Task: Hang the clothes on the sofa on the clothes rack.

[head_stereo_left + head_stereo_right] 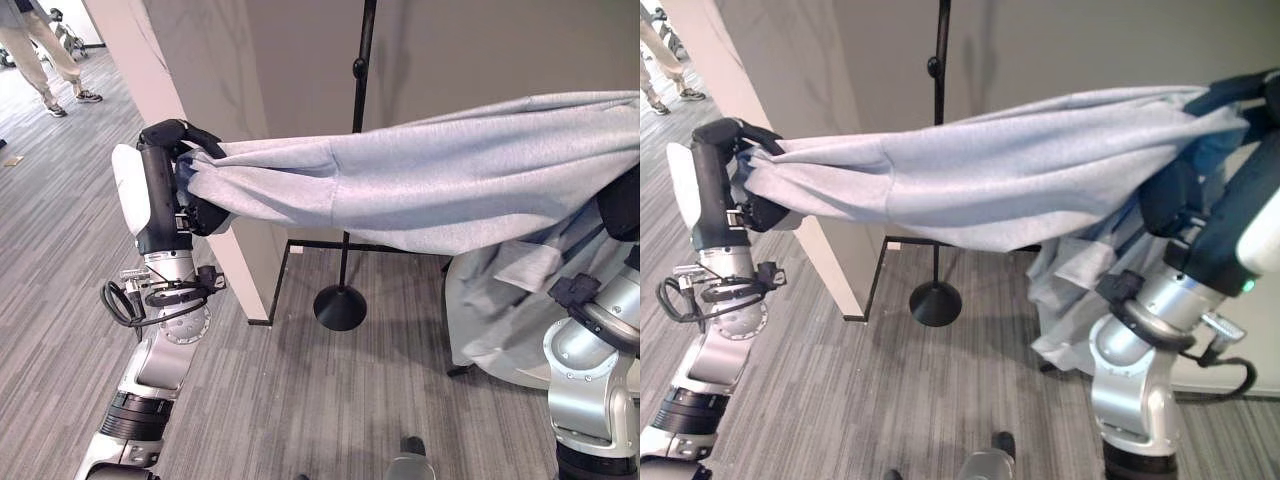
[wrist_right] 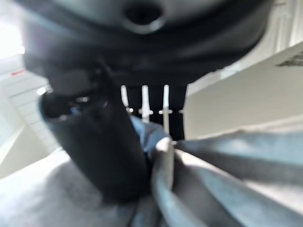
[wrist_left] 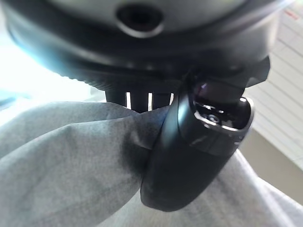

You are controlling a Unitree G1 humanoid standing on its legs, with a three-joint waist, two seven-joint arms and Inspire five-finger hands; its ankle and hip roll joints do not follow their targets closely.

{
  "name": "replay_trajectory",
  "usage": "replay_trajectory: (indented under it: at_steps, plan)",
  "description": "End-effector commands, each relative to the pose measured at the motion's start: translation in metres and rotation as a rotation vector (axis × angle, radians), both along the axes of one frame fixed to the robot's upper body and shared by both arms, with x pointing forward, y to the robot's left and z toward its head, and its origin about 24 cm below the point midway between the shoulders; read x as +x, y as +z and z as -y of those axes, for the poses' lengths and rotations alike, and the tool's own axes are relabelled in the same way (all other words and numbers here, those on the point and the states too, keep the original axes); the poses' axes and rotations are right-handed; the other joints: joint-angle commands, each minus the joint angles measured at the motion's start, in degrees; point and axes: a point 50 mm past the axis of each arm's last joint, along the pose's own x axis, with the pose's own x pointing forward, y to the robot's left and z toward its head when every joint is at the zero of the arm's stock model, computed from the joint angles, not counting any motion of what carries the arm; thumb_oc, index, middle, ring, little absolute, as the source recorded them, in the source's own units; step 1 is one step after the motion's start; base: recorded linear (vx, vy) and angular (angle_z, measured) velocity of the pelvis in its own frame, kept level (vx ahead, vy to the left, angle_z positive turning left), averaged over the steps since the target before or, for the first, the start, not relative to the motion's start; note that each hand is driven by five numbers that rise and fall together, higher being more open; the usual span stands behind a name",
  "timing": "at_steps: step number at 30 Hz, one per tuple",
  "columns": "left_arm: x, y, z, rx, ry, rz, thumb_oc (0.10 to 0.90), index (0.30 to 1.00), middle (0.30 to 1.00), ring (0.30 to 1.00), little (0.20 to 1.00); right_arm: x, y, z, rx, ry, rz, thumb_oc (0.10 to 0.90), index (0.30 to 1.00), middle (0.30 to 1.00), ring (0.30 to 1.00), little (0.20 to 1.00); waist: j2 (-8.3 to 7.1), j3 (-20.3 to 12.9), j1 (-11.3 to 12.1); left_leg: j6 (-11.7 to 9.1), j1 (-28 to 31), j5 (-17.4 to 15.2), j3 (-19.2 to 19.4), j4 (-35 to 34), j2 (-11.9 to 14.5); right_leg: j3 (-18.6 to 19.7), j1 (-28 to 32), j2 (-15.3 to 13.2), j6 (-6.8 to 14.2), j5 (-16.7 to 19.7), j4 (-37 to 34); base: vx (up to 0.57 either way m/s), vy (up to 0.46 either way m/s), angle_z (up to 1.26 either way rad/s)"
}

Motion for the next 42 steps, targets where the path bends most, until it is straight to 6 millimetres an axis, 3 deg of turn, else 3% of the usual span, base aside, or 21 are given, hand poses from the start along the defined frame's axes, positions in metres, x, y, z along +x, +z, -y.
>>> replay_trajectory:
  at_steps: [1, 3, 6, 8, 9, 10, 12, 14, 15, 16, 19, 20, 21, 24, 28, 32, 33, 36, 42]
  plan:
    - [-0.009, 0.058, -0.008, 0.058, 0.098, 0.311, 0.400, 0.300, 0.300, 0.300, 0.300, -0.007, 0.036, 0.005, -0.116, -0.062, 0.166, 0.400, 0.300, 0.300, 0.300, 0.300, -2.14, -6.7, 0.1, -5.7, 4.2, -5.4, -3.4, 0.1, 7.5, 1.0, 3.4, 3.2, 0.6, 3.4, 2.4, 0.32, -0.346, 0.28]
    - [-0.004, 0.060, -0.013, 0.073, 0.132, 0.308, 0.400, 0.300, 0.300, 0.300, 0.300, -0.003, 0.037, 0.008, -0.128, -0.057, 0.156, 0.400, 0.300, 0.300, 0.300, 0.300, -2.78, -7.2, 0.5, -6.6, 5.3, -5.3, -3.3, 0.1, 8.8, 1.2, 4.2, 4.4, 0.6, 2.6, 2.4, 0.21, -0.250, 0.36]
    - [0.008, 0.068, -0.031, 0.065, 0.215, 0.294, 0.400, 0.300, 0.300, 0.300, 0.300, 0.012, 0.045, 0.010, -0.182, 0.035, 0.103, 0.400, 0.300, 0.300, 0.300, 0.300, -2.66, -8.8, 1.1, -8.8, 5.7, -2.0, -3.7, 1.9, 14.1, -0.2, 6.4, 9.9, -1.4, -1.6, 2.5, 0.21, -0.354, -0.01]
    - [0.019, 0.077, -0.036, 0.057, 0.235, 0.284, 0.400, 0.300, 0.300, 0.300, 0.300, 0.020, 0.047, 0.013, -0.203, 0.075, 0.064, 0.400, 0.300, 0.300, 0.300, 0.300, -2.40, -8.0, 1.5, -9.9, 2.1, 2.6, -5.6, 9.2, 17.2, -1.7, 8.9, 12.9, -3.9, -3.1, 1.3, 0.08, -0.277, -0.17]
    - [0.020, 0.078, -0.036, 0.057, 0.234, 0.286, 0.400, 0.300, 0.300, 0.300, 0.300, 0.020, 0.047, 0.013, -0.203, 0.074, 0.066, 0.400, 0.300, 0.300, 0.300, 0.300, -2.35, -7.9, 1.3, -9.9, 1.8, 2.5, -5.9, 9.5, 17.3, -1.9, 8.9, 13.0, -4.0, -3.0, 1.2, 0.11, -0.337, -0.14]
    - [0.024, 0.087, -0.051, 0.091, 0.306, 0.269, 0.400, 0.300, 0.300, 0.300, 0.300, 0.023, 0.053, 0.015, -0.257, 0.079, 0.039, 0.400, 0.300, 0.300, 0.300, 0.300, -3.37, -7.0, 2.1, -9.7, -1.4, 6.0, -6.9, 17.4, 19.2, -3.0, 11.5, 14.5, -5.5, -4.1, -0.1, 0.11, -0.294, 0.04]
    - [0.025, 0.091, -0.058, 0.096, 0.340, 0.269, 0.400, 0.300, 0.300, 0.300, 0.300, 0.026, 0.055, 0.015, -0.275, 0.071, 0.034, 0.400, 0.300, 0.300, 0.300, 0.300, -4.05, -6.8, 2.0, -9.1, -3.5, 6.5, -6.5, 20.6, 19.5, -4.0, 12.6, 14.5, -6.3, -4.1, -1.1, 0.11, -0.236, 0.11]
    - [0.021, 0.097, -0.070, 0.094, 0.407, 0.280, 0.400, 0.300, 0.300, 0.300, 0.300, 0.026, 0.062, 0.012, -0.331, 0.070, 0.024, 0.400, 0.300, 0.300, 0.300, 0.300, -4.96, -6.0, 3.4, -8.1, -8.9, 3.1, -7.5, 22.5, 16.0, -3.8, 15.0, 14.9, -6.8, -5.7, -2.5, 0.13, -0.108, 0.08]
    - [0.021, 0.097, -0.071, 0.094, 0.408, 0.281, 0.400, 0.300, 0.300, 0.300, 0.300, 0.026, 0.063, 0.011, -0.332, 0.071, 0.025, 0.400, 0.300, 0.300, 0.300, 0.300, -5.11, -6.1, 3.2, -7.8, -9.2, 3.4, -7.4, 22.4, 15.6, -3.9, 14.7, 14.6, -6.7, -5.4, -2.6, 0.14, 0.038, 0.04]
    - [0.017, 0.100, -0.077, 0.108, 0.439, 0.289, 0.400, 0.300, 0.300, 0.300, 0.300, 0.024, 0.067, 0.007, -0.356, 0.085, 0.040, 0.400, 0.300, 0.300, 0.300, 0.300, -5.01, -6.6, 3.7, -8.1, -10.0, 1.8, -6.8, 17.0, 14.7, -4.0, 15.5, 14.5, -6.0, -5.9, -3.2, 0.15, 0.114, 0.07]
    - [0.014, 0.100, -0.083, 0.107, 0.466, 0.290, 0.400, 0.300, 0.300, 0.300, 0.300, 0.028, 0.069, 0.004, -0.352, 0.110, 0.039, 0.400, 0.300, 0.300, 0.300, 0.300, -4.15, -7.0, 4.5, -9.3, -10.0, 5.2, -7.1, 8.2, 14.7, -3.9, 16.2, 14.6, -5.6, -6.8, -3.1, 0.18, 0.118, 0.06]
    - [0.011, 0.102, -0.091, 0.102, 0.505, 0.300, 0.400, 0.300, 0.300, 0.300, 0.300, 0.030, 0.068, 0.002, -0.348, 0.125, 0.042, 0.400, 0.300, 0.300, 0.300, 0.300, -3.36, -6.7, 5.8, -10.2, -11.3, 7.2, -10.1, 5.1, 14.7, -3.1, 17.2, 14.6, -5.1, -7.7, -2.9, 0.11, 0.099, -0.04]
    - [0.011, 0.102, -0.091, 0.101, 0.506, 0.301, 0.400, 0.300, 0.300, 0.300, 0.300, 0.031, 0.068, 0.002, -0.348, 0.126, 0.043, 0.400, 0.300, 0.300, 0.300, 0.300, -3.30, -6.7, 5.6, -10.2, -11.1, 7.5, -10.2, 4.7, 14.7, -3.2, 17.2, 14.7, -5.2, -7.7, -2.8, 0.16, 0.151, -0.20]
    - [0.011, 0.102, -0.100, 0.130, 0.563, 0.284, 0.400, 0.300, 0.300, 0.300, 0.300, 0.032, 0.066, 0.005, -0.359, 0.087, 0.017, 0.400, 0.300, 0.300, 0.300, 0.300, -1.10, -9.0, 4.4, -10.5, -7.7, 6.9, -9.1, 0.3, 14.4, -3.4, 18.6, 13.7, -3.8, -8.2, -2.9, 0.23, 0.224, -0.44]
    - [0.008, 0.111, -0.111, 0.175, 0.639, 0.286, 0.400, 0.300, 0.300, 0.300, 0.300, 0.033, 0.066, 0.007, -0.368, 0.062, 0.006, 0.400, 0.300, 0.300, 0.300, 0.300, -0.83, -10.3, 4.3, -9.3, -5.2, 4.2, -7.5, 0.1, 11.9, -2.6, 18.4, 10.5, -2.2, -6.9, -2.9, 0.13, 0.220, -0.05]
    - [0.009, 0.113, -0.126, 0.208, 0.707, 0.229, 0.400, 0.300, 0.300, 0.300, 0.300, 0.042, 0.069, 0.016, -0.363, 0.010, -0.041, 0.400, 0.300, 0.300, 0.300, 0.300, -1.53, -11.3, 4.5, -7.7, -3.8, 1.9, -6.1, 0.1, 9.4, -1.3, 17.8, 7.8, -0.8, -5.9, -1.5, 0.10, 0.252, 0.09]
    - [0.018, 0.110, -0.135, 0.222, 0.728, 0.147, 0.400, 0.300, 0.300, 0.300, 0.300, 0.058, 0.077, 0.028, -0.336, -0.025, -0.092, 0.400, 0.300, 0.300, 0.300, 0.300, -2.18, -11.6, 5.0, -6.4, -2.4, 0.3, -5.3, 0.1, 7.4, -0.6, 17.4, 5.7, 0.4, -4.4, -0.3, 0.14, 0.353, 0.18]
    - [0.031, 0.112, -0.137, 0.246, 0.725, 0.068, 0.400, 0.300, 0.300, 0.300, 0.300, 0.080, 0.094, 0.048, -0.306, -0.116, -0.173, 0.400, 0.300, 0.300, 0.300, 0.300, -3.21, -11.4, 5.6, -5.4, -1.7, -0.7, -4.3, 0.1, 5.8, -0.1, 16.7, 4.0, 1.5, -1.5, 1.1, 0.07, 0.177, -0.17]
    - [0.045, 0.099, -0.139, 0.307, 0.711, -0.063, 0.400, 0.300, 0.300, 0.300, 0.300, 0.093, 0.101, 0.063, -0.273, -0.146, -0.256, 0.400, 0.300, 0.300, 0.300, 0.300, -3.93, -11.1, 5.8, -5.3, -1.8, -0.9, -4.0, 0.1, 5.3, -0.7, 16.3, 3.3, 2.1, 0.9, 1.4, 0.03, 0.043, -0.10]
